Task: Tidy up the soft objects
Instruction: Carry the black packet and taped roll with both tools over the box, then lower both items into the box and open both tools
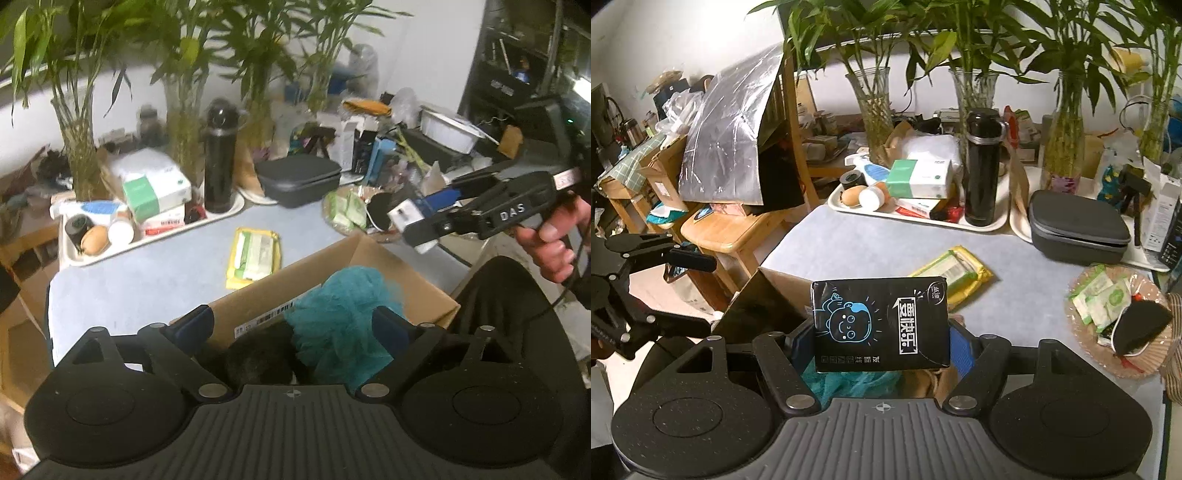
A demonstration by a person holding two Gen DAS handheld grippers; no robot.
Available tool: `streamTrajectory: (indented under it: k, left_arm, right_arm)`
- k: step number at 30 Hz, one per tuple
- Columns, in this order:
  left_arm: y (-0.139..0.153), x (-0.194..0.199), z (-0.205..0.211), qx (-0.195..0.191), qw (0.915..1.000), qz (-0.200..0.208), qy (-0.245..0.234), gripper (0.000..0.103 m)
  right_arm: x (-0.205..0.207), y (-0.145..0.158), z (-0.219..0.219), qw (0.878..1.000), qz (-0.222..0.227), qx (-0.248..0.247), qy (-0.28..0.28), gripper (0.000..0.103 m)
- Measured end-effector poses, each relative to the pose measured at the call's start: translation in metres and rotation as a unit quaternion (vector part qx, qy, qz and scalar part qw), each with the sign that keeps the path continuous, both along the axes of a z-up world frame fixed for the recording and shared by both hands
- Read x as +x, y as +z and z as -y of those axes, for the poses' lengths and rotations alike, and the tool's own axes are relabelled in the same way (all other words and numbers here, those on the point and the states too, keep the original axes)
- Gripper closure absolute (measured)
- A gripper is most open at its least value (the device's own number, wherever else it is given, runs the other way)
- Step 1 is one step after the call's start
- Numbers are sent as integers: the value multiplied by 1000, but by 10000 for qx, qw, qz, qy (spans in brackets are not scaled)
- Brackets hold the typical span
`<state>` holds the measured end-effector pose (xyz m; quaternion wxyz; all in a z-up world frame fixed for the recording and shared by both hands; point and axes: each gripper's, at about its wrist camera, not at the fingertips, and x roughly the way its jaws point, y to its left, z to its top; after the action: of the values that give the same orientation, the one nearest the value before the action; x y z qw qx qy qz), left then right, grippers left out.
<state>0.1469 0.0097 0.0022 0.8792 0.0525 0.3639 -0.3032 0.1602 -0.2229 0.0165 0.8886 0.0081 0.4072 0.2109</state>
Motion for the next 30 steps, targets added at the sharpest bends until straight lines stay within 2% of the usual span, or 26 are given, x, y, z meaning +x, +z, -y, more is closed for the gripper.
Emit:
streamTrajectory:
  k: [3,8,14,25,28,30]
  left_arm:
    - [2,-6,-4,-43,9998,125,150,7]
    - [5,-14,-24,-124,9972,223,696,7]
    - [4,-22,-55,-336,9907,124,1310,7]
    - [-11,-37,-85,-332,9835,-72,1777,7]
    - [-15,-42,-88,-379,9818,-118,1859,7]
    - [-17,-44,-89,-365,9812,-138,1889,7]
  right_arm:
    - [-1,1,-6,10000,-6,7,80,29]
    - [-3,0,-16,9997,-23,-1,256,29]
    - [-1,-4,-31,9988,-99,-48,479,29]
    - [16,-11,-88,9930,-194,-93,1157,29]
    - [23,-13,-109,9904,-128,-78,1371,25]
    - [25,-14,-117,9905,-65,-90,1372,16]
